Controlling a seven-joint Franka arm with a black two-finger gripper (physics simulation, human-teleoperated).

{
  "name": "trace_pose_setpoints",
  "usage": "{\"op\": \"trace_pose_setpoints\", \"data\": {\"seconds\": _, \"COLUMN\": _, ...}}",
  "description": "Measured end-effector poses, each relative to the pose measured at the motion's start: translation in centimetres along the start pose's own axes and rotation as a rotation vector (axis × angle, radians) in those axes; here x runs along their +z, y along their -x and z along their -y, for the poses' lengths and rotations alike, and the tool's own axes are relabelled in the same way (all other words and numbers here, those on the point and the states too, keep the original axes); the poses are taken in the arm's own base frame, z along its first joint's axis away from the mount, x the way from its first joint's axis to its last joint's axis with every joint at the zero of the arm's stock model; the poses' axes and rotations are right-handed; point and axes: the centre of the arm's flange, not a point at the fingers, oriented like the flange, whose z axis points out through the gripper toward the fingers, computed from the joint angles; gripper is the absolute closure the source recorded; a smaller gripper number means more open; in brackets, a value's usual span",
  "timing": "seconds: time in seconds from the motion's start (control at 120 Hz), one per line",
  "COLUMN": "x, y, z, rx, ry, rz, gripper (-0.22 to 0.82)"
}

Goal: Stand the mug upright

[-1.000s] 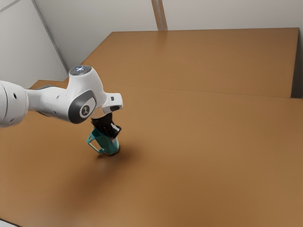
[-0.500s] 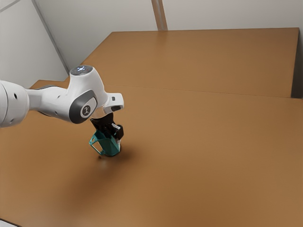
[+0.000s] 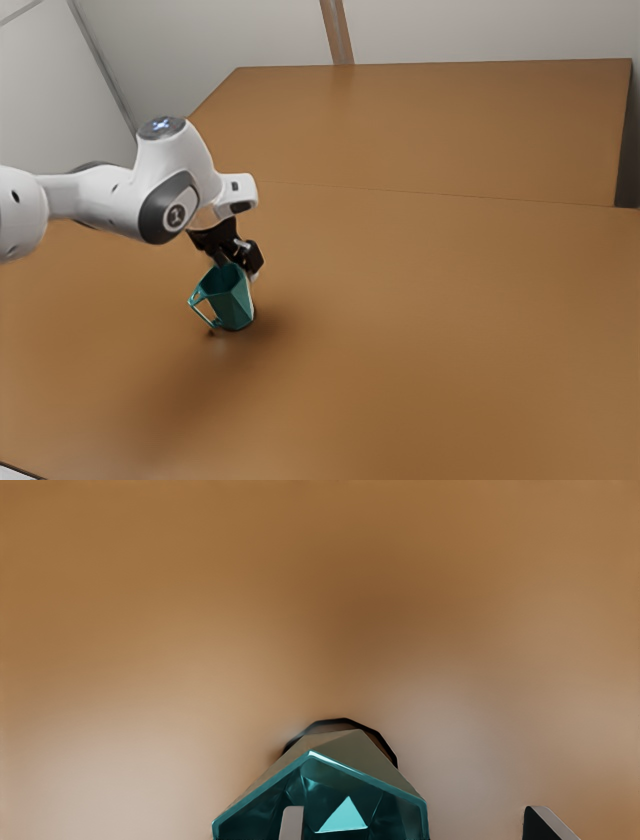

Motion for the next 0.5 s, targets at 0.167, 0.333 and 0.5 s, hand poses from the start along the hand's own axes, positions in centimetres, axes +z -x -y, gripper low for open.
{"op": "trace_pose_setpoints", "data": {"seconds": 0.167, "x": -7.8, "y": -4.7, "z": 1.1, "rx": -0.009, "ry": -0.021, "rz": -0.096, "gripper": 0.13}}
{"op": "trace_pose_setpoints", "data": {"seconds": 0.333, "x": -14.4, "y": -9.1, "z": 2.3, "rx": -0.046, "ry": 0.002, "rz": -0.091, "gripper": 0.06}}
{"op": "trace_pose_setpoints", "data": {"seconds": 0.5, "x": -16.3, "y": -8.5, "z": 6.3, "rx": -0.139, "ry": 0.057, "rz": 0.012, "gripper": 0.03}}
